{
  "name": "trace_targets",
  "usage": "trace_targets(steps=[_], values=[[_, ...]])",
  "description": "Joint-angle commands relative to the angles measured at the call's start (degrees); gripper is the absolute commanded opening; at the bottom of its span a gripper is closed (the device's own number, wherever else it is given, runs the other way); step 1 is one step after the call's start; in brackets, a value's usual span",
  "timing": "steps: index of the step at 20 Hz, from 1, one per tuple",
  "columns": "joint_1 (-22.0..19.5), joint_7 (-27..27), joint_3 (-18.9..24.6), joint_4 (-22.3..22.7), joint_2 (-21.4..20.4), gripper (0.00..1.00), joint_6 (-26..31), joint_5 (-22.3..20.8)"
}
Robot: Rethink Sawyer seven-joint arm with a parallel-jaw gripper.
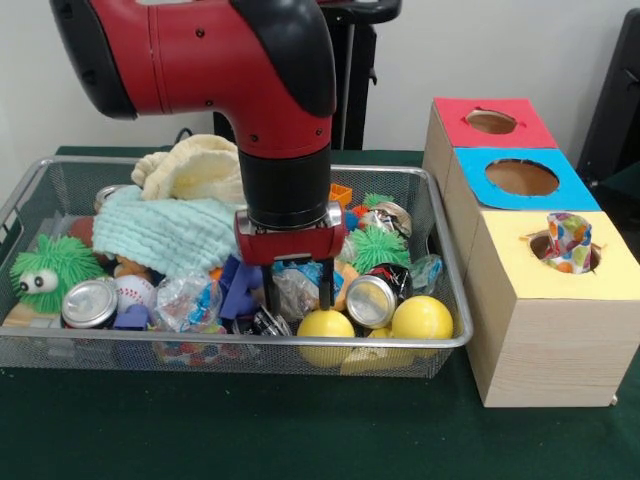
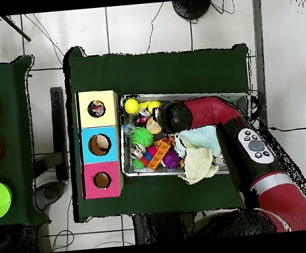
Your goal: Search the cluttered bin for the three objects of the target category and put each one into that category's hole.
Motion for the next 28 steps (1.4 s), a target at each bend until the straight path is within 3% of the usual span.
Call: trace_targets(steps=[1,13,28], values=[[-1.2,-3.8,-2.5,-2.5,5.3,1.0,-3.1,-5.1],[-2.1,-4.9,-2.6,-6.3,11.6,1.0,-7.2,-7.6],[-7.5,-16.2,0.6,-9.4,11.0,1.0,1.0,-8.0]])
